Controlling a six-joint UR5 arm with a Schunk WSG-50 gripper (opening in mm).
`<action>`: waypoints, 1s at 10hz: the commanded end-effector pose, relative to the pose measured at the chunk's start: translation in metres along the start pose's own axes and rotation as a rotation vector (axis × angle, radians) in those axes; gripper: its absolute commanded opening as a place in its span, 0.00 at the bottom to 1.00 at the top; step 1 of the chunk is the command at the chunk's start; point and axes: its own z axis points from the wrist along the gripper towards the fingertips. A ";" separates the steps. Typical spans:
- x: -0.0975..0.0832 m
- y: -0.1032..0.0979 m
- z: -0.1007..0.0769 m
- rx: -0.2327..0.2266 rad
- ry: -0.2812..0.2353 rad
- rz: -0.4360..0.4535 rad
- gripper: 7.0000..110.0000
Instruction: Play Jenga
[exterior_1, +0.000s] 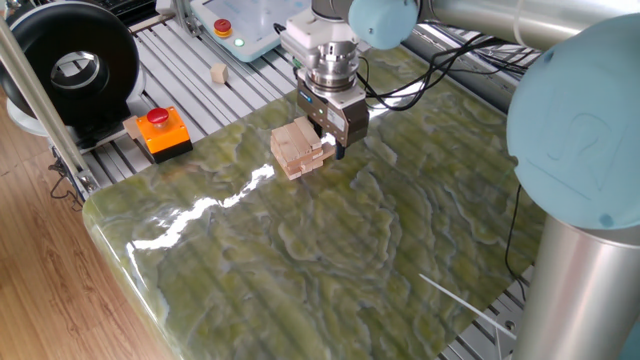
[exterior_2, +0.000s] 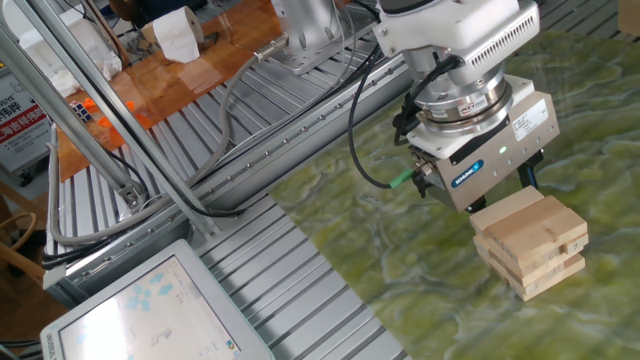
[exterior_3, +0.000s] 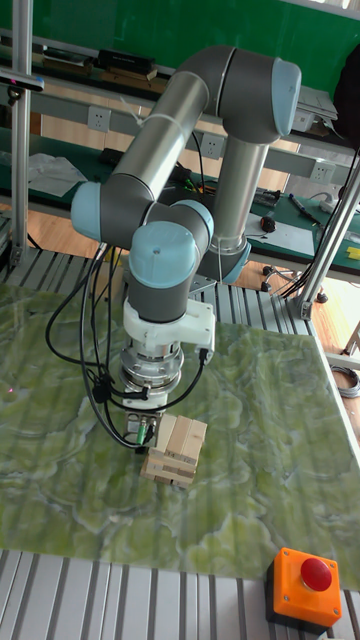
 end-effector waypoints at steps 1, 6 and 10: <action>-0.003 -0.005 0.002 0.011 -0.016 0.003 0.57; -0.002 -0.006 0.003 0.015 -0.021 0.004 0.36; 0.000 -0.008 0.003 0.021 -0.017 0.009 0.36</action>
